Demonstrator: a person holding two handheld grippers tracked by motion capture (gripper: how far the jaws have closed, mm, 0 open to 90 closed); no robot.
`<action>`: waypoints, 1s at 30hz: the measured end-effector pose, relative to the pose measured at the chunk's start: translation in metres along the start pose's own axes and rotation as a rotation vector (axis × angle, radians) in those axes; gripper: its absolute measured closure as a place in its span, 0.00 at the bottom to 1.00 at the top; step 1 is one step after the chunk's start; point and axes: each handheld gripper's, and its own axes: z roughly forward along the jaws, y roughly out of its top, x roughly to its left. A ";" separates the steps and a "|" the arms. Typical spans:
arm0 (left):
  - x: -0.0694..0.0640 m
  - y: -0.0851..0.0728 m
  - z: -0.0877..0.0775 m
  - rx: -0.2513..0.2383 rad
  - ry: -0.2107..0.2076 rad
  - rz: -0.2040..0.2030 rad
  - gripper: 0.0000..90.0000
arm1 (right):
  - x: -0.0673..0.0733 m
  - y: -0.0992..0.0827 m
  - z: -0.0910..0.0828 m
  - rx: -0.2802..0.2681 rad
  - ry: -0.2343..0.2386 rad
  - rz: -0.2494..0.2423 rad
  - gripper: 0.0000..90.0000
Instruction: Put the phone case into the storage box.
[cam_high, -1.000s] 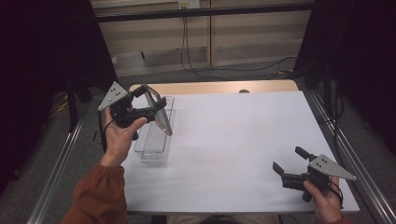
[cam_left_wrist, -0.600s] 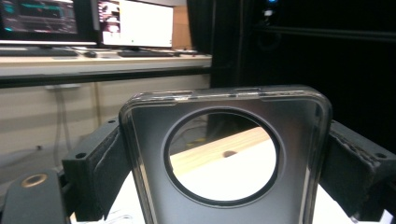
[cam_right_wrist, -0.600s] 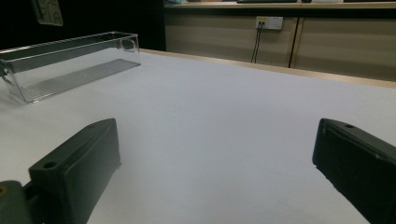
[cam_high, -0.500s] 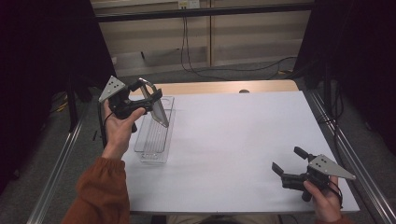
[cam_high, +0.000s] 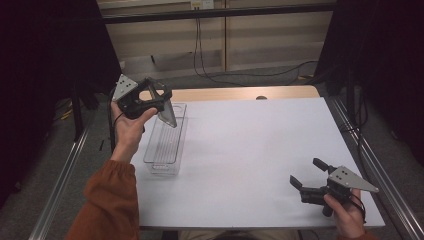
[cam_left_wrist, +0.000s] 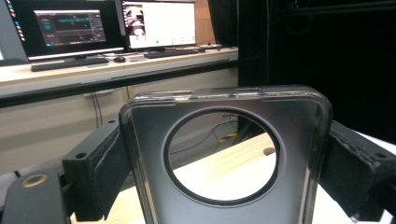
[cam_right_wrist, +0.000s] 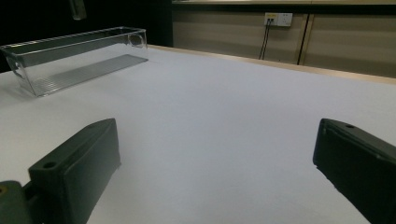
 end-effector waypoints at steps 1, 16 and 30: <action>0.001 0.000 0.002 0.000 0.006 -0.001 0.13 | 0.000 0.000 0.000 0.000 0.003 -0.001 0.00; 0.015 -0.014 0.034 0.033 0.090 -0.018 0.13 | -0.001 0.000 0.000 0.003 0.007 -0.001 0.00; 0.015 -0.024 0.056 0.081 0.081 -0.036 0.13 | 0.000 -0.002 0.000 0.002 0.010 0.004 0.00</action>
